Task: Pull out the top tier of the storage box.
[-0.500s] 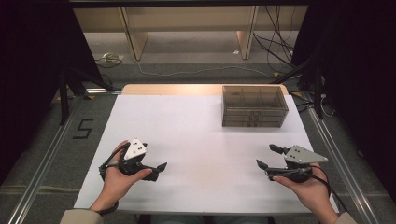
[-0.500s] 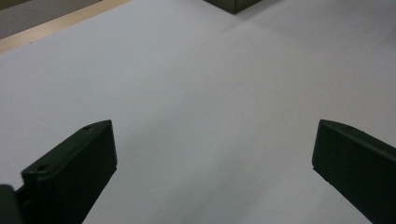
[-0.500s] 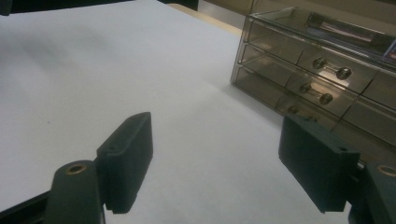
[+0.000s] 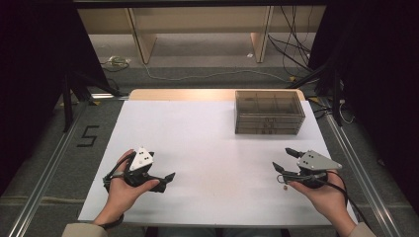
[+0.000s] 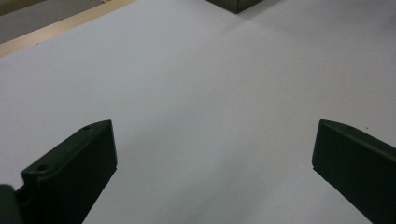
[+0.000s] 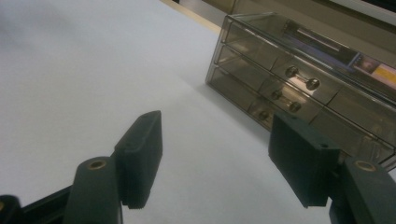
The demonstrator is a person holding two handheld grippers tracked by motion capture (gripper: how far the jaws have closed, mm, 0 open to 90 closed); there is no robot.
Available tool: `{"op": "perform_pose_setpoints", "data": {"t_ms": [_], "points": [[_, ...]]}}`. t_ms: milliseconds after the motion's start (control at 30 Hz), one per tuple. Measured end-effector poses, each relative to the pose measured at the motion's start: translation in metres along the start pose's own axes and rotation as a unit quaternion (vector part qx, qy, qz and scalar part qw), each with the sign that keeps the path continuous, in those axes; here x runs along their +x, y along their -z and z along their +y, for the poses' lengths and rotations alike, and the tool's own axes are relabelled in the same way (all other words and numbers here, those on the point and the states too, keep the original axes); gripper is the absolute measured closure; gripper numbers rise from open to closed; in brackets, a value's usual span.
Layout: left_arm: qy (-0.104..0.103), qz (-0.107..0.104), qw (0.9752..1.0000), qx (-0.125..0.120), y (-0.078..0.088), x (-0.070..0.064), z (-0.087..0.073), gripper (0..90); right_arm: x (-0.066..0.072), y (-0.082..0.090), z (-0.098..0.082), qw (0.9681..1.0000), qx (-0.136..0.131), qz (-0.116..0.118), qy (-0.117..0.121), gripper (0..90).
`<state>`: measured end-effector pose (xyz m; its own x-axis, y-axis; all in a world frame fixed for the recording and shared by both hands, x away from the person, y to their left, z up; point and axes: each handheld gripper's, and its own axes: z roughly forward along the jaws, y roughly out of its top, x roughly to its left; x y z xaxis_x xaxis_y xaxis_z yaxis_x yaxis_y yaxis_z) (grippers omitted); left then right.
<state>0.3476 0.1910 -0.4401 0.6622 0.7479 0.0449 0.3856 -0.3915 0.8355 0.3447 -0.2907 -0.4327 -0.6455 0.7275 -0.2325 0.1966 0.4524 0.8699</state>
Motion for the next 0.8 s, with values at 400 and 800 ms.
{"op": "perform_pose_setpoints", "data": {"t_ms": [400,800], "points": [[-0.002,0.000,1.0000,0.000,-0.001,0.000,0.002,0.0,-0.021,-0.026,0.005,0.9985,0.030,-0.039,0.025,43.5],[0.000,0.002,1.0000,0.000,-0.001,0.001,0.001,0.3,-0.043,-0.056,0.011,0.9934,0.056,-0.082,0.059,48.4]]}}
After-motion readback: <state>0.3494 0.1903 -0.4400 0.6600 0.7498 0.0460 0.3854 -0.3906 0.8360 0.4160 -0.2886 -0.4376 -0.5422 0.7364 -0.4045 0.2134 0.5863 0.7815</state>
